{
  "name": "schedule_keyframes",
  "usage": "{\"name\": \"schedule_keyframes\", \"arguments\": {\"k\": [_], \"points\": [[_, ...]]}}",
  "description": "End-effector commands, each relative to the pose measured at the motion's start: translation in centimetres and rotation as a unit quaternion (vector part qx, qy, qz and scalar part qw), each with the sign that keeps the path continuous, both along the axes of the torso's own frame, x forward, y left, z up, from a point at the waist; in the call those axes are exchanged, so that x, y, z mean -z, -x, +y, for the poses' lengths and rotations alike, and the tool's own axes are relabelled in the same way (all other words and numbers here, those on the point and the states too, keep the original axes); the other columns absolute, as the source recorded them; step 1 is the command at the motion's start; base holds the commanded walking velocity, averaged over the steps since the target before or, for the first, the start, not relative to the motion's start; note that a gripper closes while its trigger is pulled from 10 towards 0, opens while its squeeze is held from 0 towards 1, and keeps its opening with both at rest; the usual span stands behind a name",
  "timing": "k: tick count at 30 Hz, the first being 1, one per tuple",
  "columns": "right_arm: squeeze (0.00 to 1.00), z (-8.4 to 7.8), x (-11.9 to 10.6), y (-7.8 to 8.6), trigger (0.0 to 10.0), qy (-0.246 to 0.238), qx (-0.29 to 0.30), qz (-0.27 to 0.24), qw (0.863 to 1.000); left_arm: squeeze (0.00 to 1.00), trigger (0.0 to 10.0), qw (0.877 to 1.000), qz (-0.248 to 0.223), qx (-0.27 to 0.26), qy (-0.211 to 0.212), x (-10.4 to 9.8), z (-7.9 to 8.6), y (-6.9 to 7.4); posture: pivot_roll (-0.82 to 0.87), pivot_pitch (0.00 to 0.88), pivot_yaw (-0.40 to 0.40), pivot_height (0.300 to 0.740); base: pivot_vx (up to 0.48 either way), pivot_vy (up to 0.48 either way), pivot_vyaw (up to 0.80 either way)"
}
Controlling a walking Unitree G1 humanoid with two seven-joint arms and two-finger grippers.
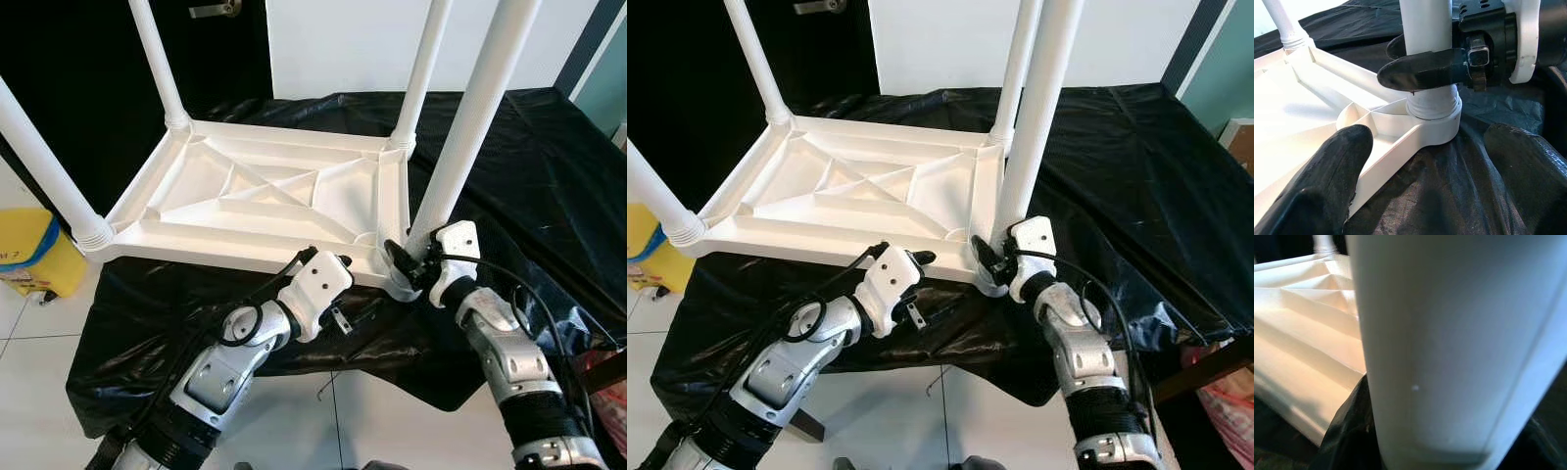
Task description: Building children table
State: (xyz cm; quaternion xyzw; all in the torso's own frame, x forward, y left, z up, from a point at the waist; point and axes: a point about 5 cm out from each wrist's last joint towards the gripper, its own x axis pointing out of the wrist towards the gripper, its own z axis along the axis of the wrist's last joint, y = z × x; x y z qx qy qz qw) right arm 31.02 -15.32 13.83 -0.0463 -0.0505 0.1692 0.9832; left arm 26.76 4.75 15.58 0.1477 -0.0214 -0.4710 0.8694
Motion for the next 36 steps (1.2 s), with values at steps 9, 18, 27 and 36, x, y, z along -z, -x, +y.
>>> {"name": "schedule_keyframes", "arguments": {"k": [9,18,27,36], "points": [[0.0,0.2,1.6,0.8,10.0,-0.025,0.131,0.035,0.99,0.0,10.0,1.0,0.009,0.015,-0.005,0.3,-0.1,-0.1,-0.11,0.09,-0.02,0.74,0.0,0.0,0.0],[0.0,1.8,2.1,1.5,10.0,-0.047,0.203,0.053,0.977,0.0,10.0,1.0,0.01,0.013,-0.005,0.3,0.0,0.0,-0.1,0.087,-0.023,0.74,0.0,0.0,0.0],[0.0,1.8,1.9,1.6,10.0,-0.036,0.202,0.048,0.978,0.0,10.0,1.0,0.011,0.013,-0.005,0.4,0.0,0.1,-0.1,0.089,-0.026,0.74,0.0,0.0,0.0],[1.0,1.3,1.1,1.9,10.0,-0.034,0.164,0.027,0.985,0.0,10.0,1.0,0.012,0.013,-0.005,0.5,0.0,0.2,-0.1,0.082,-0.031,0.74,0.0,0.0,0.0]]}}
